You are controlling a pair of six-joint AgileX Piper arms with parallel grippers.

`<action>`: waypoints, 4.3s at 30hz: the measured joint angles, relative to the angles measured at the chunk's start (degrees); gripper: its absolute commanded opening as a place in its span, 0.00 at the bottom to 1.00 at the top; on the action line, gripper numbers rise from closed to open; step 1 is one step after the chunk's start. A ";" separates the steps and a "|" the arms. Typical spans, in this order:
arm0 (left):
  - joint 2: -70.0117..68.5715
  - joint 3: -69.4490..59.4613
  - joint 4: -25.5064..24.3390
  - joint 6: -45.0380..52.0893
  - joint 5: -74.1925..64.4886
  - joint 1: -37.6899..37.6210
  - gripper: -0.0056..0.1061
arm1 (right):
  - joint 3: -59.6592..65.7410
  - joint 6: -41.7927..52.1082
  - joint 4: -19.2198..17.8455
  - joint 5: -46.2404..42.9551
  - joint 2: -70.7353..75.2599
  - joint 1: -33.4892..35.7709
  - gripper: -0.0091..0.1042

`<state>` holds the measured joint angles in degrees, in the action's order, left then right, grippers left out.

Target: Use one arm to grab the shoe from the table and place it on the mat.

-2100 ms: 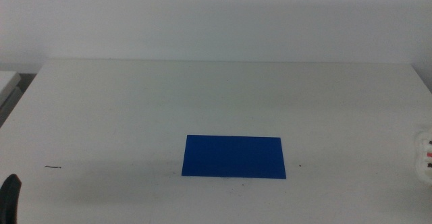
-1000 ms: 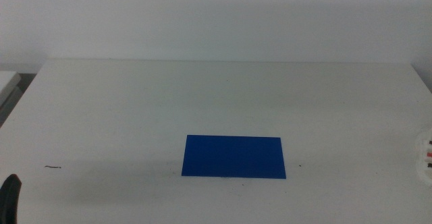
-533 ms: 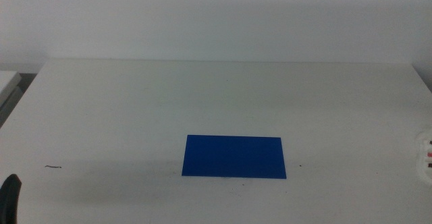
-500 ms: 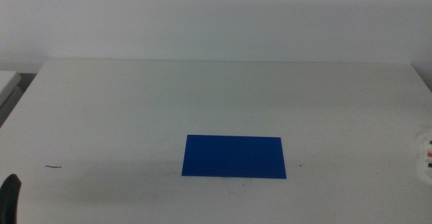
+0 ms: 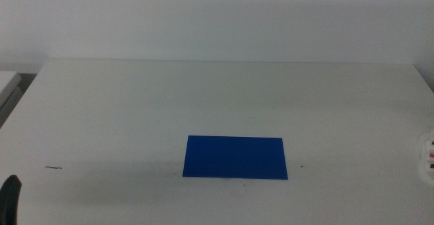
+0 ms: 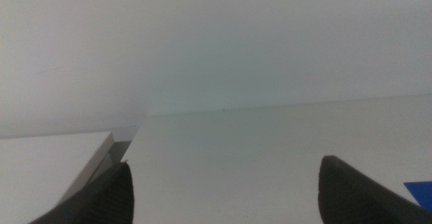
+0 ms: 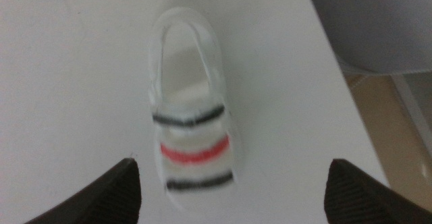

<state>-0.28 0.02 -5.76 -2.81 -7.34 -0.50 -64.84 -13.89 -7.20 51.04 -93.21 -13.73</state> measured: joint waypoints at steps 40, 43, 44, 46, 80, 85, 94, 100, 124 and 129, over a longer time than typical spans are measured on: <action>0.00 0.00 0.00 0.00 0.00 0.00 0.89 | -29.96 -33.99 0.60 10.52 -22.49 46.93 0.22; 0.00 0.00 0.00 0.00 0.00 0.00 0.89 | -35.04 -35.65 1.37 12.48 -25.61 50.91 0.22; 0.00 0.00 0.00 0.00 0.00 0.00 0.89 | -36.18 -36.44 1.47 12.89 -26.30 51.88 0.22; 0.00 0.00 0.00 0.00 0.00 0.00 0.89 | -37.19 -37.45 1.91 13.05 -27.01 53.00 0.22; 0.00 0.00 0.00 0.00 0.00 0.00 0.89 | -37.60 -61.73 3.51 8.00 -27.22 53.70 0.22; 0.00 0.00 0.00 0.00 0.00 0.00 0.89 | -37.60 -94.78 1.44 11.06 -27.22 53.70 0.22; 0.00 0.00 0.00 0.00 0.00 0.00 0.89 | -37.69 -107.39 9.33 13.27 -30.11 51.44 0.22; 0.00 0.00 0.00 0.00 0.00 0.00 0.89 | -37.69 -107.39 11.71 12.27 -31.49 49.92 0.22; 0.00 0.00 0.00 0.00 0.00 0.00 0.89 | -37.69 -94.19 14.13 8.89 -28.10 49.67 0.90; 0.00 0.00 0.00 0.00 0.00 0.00 0.89 | -37.69 -53.58 9.18 16.31 -16.26 49.67 0.90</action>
<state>-0.28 0.02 -5.76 -2.81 -7.34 -0.50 -102.53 -67.48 1.97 67.35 -109.47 35.94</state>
